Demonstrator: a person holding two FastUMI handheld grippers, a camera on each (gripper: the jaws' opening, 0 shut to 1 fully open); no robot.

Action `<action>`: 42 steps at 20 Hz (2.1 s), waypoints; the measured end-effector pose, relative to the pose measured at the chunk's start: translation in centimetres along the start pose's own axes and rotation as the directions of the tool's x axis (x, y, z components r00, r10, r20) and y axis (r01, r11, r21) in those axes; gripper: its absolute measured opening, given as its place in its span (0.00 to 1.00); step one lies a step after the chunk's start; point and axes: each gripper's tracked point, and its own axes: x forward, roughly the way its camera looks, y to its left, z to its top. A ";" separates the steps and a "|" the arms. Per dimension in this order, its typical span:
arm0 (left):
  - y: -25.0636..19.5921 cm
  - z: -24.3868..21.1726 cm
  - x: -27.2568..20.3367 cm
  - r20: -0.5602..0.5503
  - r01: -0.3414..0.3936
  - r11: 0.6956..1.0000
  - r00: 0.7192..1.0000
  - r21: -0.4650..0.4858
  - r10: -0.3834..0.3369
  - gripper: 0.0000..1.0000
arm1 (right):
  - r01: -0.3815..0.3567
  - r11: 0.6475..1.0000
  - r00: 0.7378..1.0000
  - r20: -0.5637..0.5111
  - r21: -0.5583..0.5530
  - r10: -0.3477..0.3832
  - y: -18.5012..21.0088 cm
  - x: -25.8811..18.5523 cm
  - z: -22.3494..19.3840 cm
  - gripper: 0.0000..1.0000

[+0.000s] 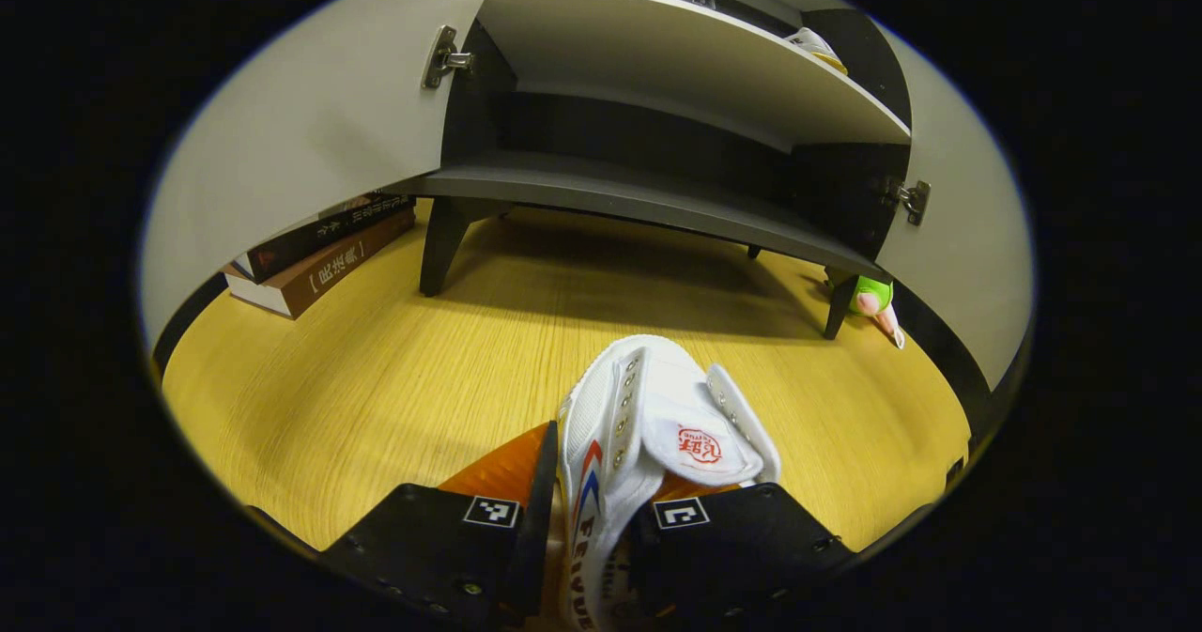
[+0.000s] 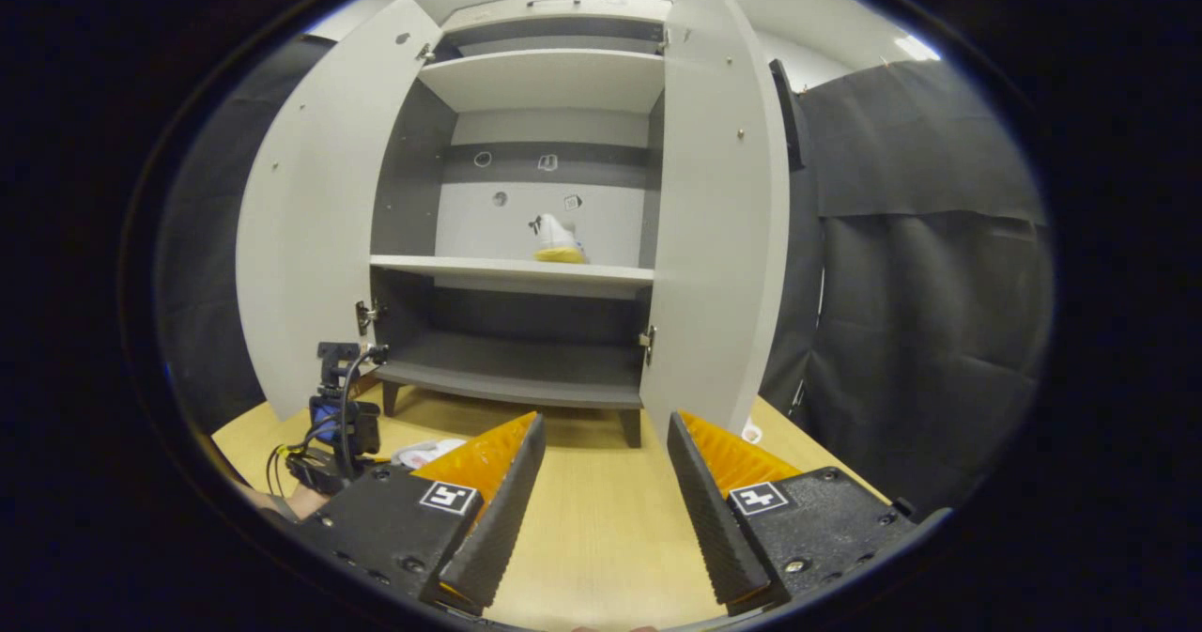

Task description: Grab one shoe with the right hand and put it into the shoe cabinet, grab the other shoe with the left hand and put it into the shoe cabinet; then close the right door with the right hand and the left door with the left hand.

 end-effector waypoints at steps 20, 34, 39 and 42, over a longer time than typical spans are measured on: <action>-6.1 39.1 -10.7 0.375 -0.057 0.996 0.927 0.074 0.025 0.00 | -0.077 0.997 0.993 0.090 0.019 0.075 1.8 -1.0 2.6 0.84; -5.8 37.3 -2.3 -0.056 -0.148 0.989 0.988 -0.001 0.147 0.00 | 0.087 0.994 0.994 0.062 0.058 -0.091 -3.8 -1.6 1.6 0.84; -6.9 36.9 -2.1 -0.086 -0.089 0.995 0.993 -0.034 0.085 0.19 | 0.102 0.993 0.994 0.038 0.057 -0.104 -4.4 -1.8 0.5 0.84; -6.6 37.2 -2.7 -0.072 -0.089 0.995 0.994 -0.035 0.086 0.25 | 0.093 0.994 0.995 0.030 0.053 -0.095 -4.1 -1.6 0.3 0.84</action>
